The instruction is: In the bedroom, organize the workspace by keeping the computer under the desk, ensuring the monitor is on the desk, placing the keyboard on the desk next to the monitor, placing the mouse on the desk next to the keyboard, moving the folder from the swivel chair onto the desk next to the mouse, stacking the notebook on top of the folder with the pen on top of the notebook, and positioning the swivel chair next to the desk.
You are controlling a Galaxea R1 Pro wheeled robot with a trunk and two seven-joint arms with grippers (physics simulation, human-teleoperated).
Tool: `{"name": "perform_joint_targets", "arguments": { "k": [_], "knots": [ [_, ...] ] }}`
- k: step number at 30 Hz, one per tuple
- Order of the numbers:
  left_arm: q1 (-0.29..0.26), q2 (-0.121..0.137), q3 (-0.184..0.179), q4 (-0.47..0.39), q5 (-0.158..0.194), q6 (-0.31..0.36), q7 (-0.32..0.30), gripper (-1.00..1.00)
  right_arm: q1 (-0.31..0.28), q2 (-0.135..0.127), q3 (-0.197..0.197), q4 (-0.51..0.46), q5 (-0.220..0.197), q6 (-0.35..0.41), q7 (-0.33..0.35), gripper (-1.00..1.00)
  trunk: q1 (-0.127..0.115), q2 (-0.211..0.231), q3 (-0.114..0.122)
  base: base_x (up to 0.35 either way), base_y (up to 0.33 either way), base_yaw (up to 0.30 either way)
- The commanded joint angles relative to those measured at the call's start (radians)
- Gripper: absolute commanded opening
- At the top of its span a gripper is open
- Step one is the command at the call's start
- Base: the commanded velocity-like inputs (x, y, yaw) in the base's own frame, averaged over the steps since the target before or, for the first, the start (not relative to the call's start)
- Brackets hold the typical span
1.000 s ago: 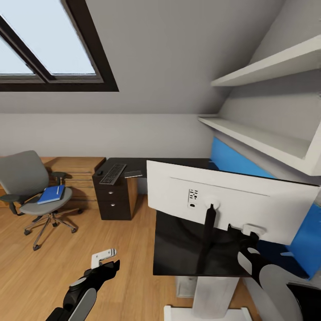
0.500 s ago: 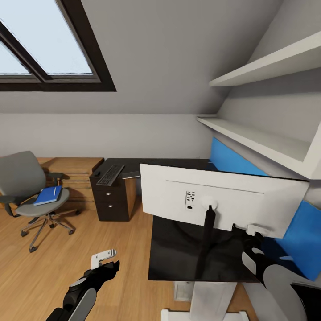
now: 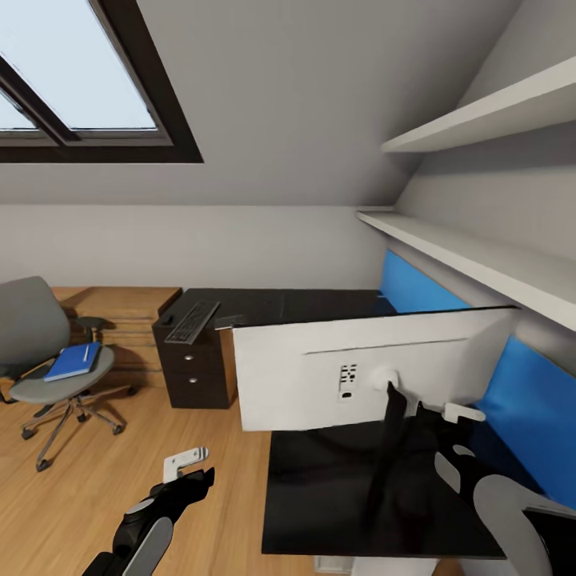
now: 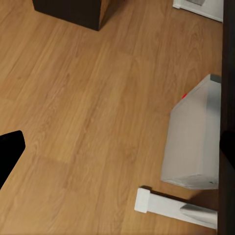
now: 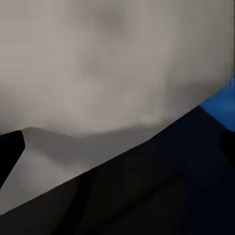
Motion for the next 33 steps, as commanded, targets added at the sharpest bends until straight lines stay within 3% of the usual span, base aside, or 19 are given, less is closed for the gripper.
{"name": "perform_joint_targets", "arguments": {
  "k": [1,8,10,11,16,22,27,33],
  "knots": [
    [-0.001,0.001,-0.003,-0.001,0.010,0.001,0.010,1.00,-0.001,0.000,0.000,0.001,-0.008,-0.005,0.004,1.00,0.001,-0.001,-0.002,0.188,0.000,0.000],
    [-0.001,0.003,0.005,-0.001,0.009,0.000,0.015,1.00,-0.001,-0.001,0.000,0.000,-0.007,-0.005,0.004,1.00,0.001,-0.001,-0.002,0.198,0.000,0.000],
    [-0.001,0.004,0.025,-0.001,0.009,0.000,0.016,1.00,-0.001,-0.001,0.000,-0.001,-0.007,-0.005,0.004,1.00,0.001,-0.001,-0.002,0.041,0.000,0.000],
    [-0.001,0.004,0.064,-0.001,0.010,0.000,0.017,1.00,-0.001,-0.004,0.000,-0.002,-0.007,-0.005,0.004,1.00,0.001,-0.001,-0.002,0.020,0.000,0.000],
    [0.000,0.002,0.183,0.012,0.011,-0.001,0.011,1.00,-0.001,-0.028,0.000,-0.003,-0.008,-0.005,0.004,1.00,0.001,-0.001,-0.002,0.009,0.000,0.000],
    [-0.001,0.004,0.217,0.031,0.009,-0.002,0.009,1.00,-0.001,-0.038,0.001,-0.004,-0.007,-0.005,0.005,1.00,0.001,-0.001,-0.002,0.001,0.000,0.000],
    [-0.001,0.004,0.279,0.035,0.008,-0.002,0.005,1.00,-0.001,-0.077,0.000,-0.001,-0.012,-0.003,0.045,1.00,0.001,-0.001,-0.002,0.000,0.000,0.000],
    [-0.001,0.006,0.303,0.035,0.007,-0.001,0.002,1.00,-0.001,-0.103,-0.005,0.000,-0.018,-0.002,0.074,1.00,0.001,-0.001,-0.002,0.124,-0.031,0.000]
  ]
}}
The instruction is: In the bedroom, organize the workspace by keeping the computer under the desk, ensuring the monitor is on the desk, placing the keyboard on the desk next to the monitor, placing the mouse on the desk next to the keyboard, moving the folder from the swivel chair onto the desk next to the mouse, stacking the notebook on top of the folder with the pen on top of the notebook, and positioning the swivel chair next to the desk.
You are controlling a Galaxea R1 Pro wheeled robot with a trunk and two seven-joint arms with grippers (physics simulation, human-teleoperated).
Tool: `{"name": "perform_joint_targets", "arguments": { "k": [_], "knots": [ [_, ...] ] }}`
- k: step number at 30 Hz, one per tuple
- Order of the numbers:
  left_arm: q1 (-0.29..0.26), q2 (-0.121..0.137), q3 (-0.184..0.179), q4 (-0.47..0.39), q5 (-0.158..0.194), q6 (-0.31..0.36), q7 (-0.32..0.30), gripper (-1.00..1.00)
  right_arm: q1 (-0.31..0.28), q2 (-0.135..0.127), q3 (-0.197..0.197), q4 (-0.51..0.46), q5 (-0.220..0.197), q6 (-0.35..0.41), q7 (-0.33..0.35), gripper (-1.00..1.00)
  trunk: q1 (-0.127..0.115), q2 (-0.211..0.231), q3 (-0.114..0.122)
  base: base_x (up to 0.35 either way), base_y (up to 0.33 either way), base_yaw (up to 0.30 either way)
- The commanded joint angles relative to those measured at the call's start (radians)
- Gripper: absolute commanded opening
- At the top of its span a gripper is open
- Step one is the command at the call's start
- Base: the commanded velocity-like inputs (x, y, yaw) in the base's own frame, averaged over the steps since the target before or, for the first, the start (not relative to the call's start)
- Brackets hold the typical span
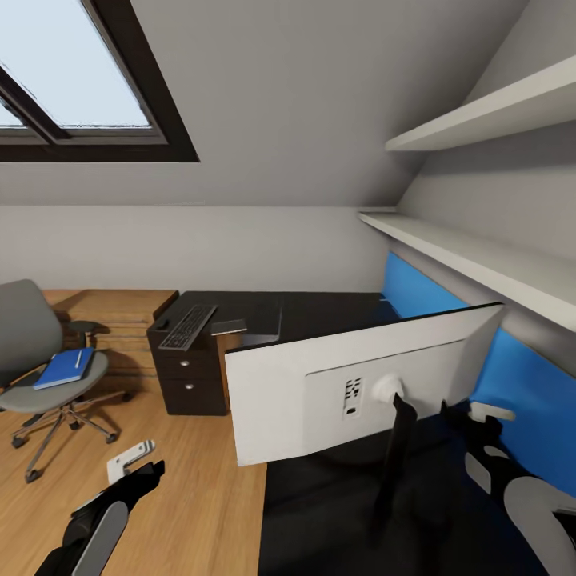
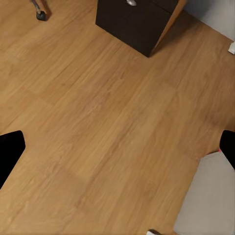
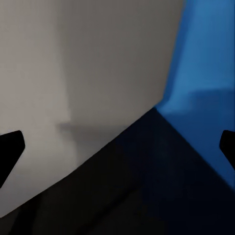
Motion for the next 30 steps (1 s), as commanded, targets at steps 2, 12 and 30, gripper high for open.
{"name": "perform_joint_targets", "arguments": {
  "k": [2,12,30],
  "knots": [
    [-0.001,0.000,0.001,-0.002,0.009,0.002,0.007,1.00,-0.001,-0.002,-0.002,0.001,-0.007,-0.004,0.004,1.00,0.001,-0.001,-0.002,0.263,-0.110,0.000],
    [0.000,0.001,0.003,-0.003,0.008,0.001,0.006,1.00,-0.001,-0.003,0.001,0.000,-0.008,-0.005,0.008,1.00,0.001,-0.001,-0.002,0.112,-0.029,0.000],
    [-0.001,-0.002,0.000,-0.003,0.010,0.001,0.005,1.00,-0.001,-0.001,0.002,0.001,-0.005,-0.006,0.008,1.00,0.001,-0.001,-0.002,0.134,0.000,0.000]
  ]
}}
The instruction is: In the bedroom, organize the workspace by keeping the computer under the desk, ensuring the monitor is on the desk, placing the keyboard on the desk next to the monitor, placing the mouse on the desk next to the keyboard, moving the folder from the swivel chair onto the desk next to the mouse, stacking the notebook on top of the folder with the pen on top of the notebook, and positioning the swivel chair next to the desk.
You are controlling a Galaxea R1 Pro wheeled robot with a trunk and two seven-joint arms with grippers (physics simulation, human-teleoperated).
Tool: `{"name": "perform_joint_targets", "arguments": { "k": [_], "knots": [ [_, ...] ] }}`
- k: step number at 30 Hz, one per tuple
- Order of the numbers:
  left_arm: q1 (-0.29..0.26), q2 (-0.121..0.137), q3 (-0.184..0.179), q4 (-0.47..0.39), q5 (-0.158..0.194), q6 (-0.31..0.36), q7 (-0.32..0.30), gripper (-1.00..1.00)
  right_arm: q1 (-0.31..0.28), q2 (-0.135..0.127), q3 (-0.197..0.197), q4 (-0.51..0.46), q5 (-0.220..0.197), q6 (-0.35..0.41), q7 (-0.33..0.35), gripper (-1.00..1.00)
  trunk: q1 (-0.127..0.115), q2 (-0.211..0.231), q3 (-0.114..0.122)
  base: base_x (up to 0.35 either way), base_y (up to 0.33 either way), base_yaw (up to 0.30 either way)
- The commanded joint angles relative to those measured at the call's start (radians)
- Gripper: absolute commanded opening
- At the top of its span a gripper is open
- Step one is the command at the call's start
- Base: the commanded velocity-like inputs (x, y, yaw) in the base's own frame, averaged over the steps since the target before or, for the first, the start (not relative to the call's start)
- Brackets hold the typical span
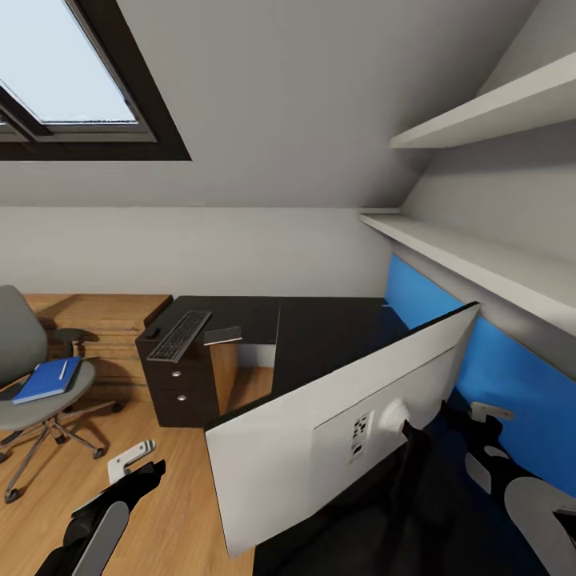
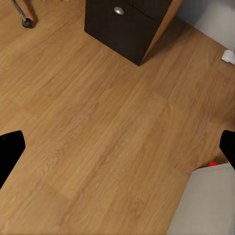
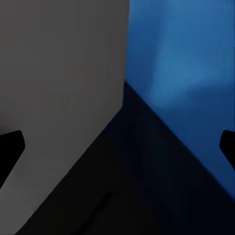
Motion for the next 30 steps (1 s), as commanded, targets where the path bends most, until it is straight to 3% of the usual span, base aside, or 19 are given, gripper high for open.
{"name": "perform_joint_targets", "arguments": {
  "k": [1,22,30],
  "knots": [
    [-0.001,0.000,-0.001,-0.001,0.010,0.002,0.007,1.00,-0.001,0.000,0.000,0.001,-0.006,-0.004,0.003,1.00,0.000,-0.001,-0.002,0.036,0.000,0.000],
    [-0.001,0.000,-0.001,-0.001,0.010,0.003,0.008,1.00,-0.001,0.002,0.000,0.001,-0.003,-0.005,0.003,1.00,0.000,-0.001,-0.002,0.056,0.000,0.000],
    [-0.001,0.000,0.001,-0.001,0.010,0.006,0.010,1.00,-0.001,0.003,0.000,0.000,-0.002,-0.005,0.003,1.00,0.000,-0.001,-0.002,-0.203,0.000,0.000]
  ]
}}
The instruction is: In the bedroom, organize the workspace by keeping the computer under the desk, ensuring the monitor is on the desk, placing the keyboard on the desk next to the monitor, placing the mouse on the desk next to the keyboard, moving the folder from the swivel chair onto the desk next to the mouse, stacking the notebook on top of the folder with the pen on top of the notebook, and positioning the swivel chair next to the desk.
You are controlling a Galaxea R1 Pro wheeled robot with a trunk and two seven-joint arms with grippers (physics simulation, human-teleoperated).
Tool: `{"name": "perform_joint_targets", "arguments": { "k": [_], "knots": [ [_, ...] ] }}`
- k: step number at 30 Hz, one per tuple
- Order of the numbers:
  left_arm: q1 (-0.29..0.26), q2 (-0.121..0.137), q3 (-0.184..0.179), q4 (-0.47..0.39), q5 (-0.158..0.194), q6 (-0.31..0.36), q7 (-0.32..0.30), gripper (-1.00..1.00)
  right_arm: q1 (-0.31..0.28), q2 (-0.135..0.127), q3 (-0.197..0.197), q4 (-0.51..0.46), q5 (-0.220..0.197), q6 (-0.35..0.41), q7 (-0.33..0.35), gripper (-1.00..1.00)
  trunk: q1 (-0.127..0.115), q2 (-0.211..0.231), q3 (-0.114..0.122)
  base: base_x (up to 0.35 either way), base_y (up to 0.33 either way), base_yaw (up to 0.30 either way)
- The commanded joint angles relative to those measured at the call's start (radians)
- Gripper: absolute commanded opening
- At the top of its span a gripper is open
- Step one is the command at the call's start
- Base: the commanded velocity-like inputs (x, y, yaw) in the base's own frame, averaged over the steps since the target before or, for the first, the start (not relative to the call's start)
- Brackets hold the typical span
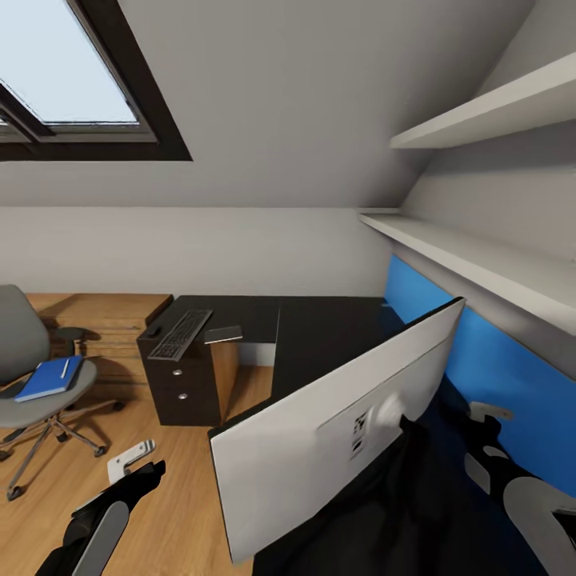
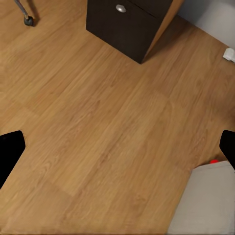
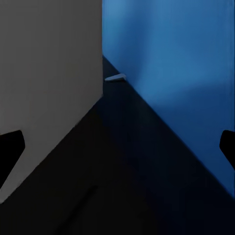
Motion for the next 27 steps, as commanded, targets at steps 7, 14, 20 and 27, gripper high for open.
{"name": "perform_joint_targets", "arguments": {
  "k": [7,14,20,27],
  "knots": [
    [-0.001,0.000,-0.001,-0.002,0.010,0.003,0.008,1.00,-0.001,0.001,-0.001,0.000,-0.007,-0.004,0.003,1.00,0.000,-0.001,-0.002,-0.322,0.000,0.000],
    [-0.001,0.000,-0.001,-0.002,0.010,0.003,0.008,1.00,-0.001,0.001,-0.002,-0.001,-0.008,-0.004,0.003,1.00,0.000,-0.001,-0.002,-0.336,0.000,0.000],
    [-0.001,0.000,-0.002,-0.002,0.010,0.003,0.008,1.00,-0.001,0.001,-0.002,-0.001,-0.008,-0.004,0.003,1.00,0.000,-0.001,-0.002,-0.334,0.000,0.000],
    [-0.001,0.000,-0.002,-0.002,0.010,0.003,0.008,1.00,-0.001,0.001,-0.002,-0.001,-0.009,-0.004,0.003,1.00,0.000,-0.001,-0.002,-0.321,0.005,0.000]
  ]
}}
